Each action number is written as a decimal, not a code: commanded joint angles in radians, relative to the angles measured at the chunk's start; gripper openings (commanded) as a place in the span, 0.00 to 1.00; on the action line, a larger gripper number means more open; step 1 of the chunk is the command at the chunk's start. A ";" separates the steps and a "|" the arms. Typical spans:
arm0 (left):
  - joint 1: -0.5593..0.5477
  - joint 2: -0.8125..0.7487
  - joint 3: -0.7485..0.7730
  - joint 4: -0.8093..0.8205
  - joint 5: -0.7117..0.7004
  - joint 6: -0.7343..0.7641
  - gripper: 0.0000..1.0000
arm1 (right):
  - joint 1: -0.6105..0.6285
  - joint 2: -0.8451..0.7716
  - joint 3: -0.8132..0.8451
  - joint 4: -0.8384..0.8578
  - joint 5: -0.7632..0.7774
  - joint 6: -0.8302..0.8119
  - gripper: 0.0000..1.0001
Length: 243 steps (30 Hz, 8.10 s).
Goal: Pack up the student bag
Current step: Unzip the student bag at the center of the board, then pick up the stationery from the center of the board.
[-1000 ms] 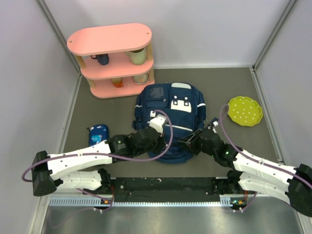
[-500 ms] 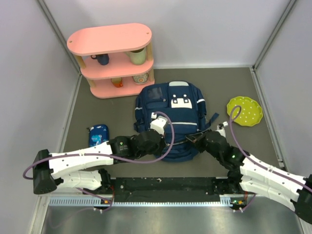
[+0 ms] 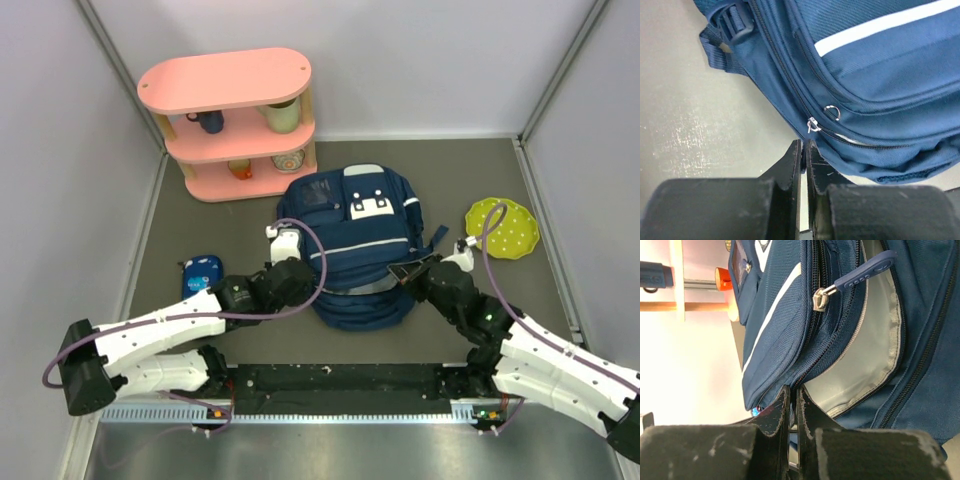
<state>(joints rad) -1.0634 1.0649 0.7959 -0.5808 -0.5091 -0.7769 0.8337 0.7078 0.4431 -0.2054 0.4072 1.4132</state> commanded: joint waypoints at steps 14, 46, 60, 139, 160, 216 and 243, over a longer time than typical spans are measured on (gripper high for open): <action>0.220 -0.020 -0.018 0.035 -0.048 0.149 0.00 | -0.025 0.007 0.075 0.063 0.044 -0.095 0.00; 1.026 -0.298 -0.060 -0.132 0.213 0.207 0.99 | 0.229 0.286 0.325 0.149 -0.352 -0.693 0.86; 1.611 -0.301 -0.221 0.027 0.483 0.197 0.99 | 0.229 0.666 0.575 0.147 -0.637 -0.735 0.89; 1.456 -0.220 -0.546 0.301 0.923 0.120 0.31 | 0.219 1.533 1.119 0.198 -0.798 -0.550 0.81; 1.458 -0.421 -0.399 0.253 1.055 0.143 0.00 | 0.183 1.117 0.895 0.222 -0.763 -0.658 0.86; 1.168 -0.517 -0.500 0.828 1.196 -0.335 0.00 | 0.082 1.055 0.531 1.052 -0.901 -0.126 0.69; 1.157 -0.533 -0.296 0.358 1.185 0.102 0.99 | 0.013 0.668 0.315 0.614 -0.756 -0.536 0.00</action>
<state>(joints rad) 0.0978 0.5343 0.4431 -0.1516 0.6636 -0.8146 0.8776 1.5272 0.7841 0.4736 -0.4007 1.0065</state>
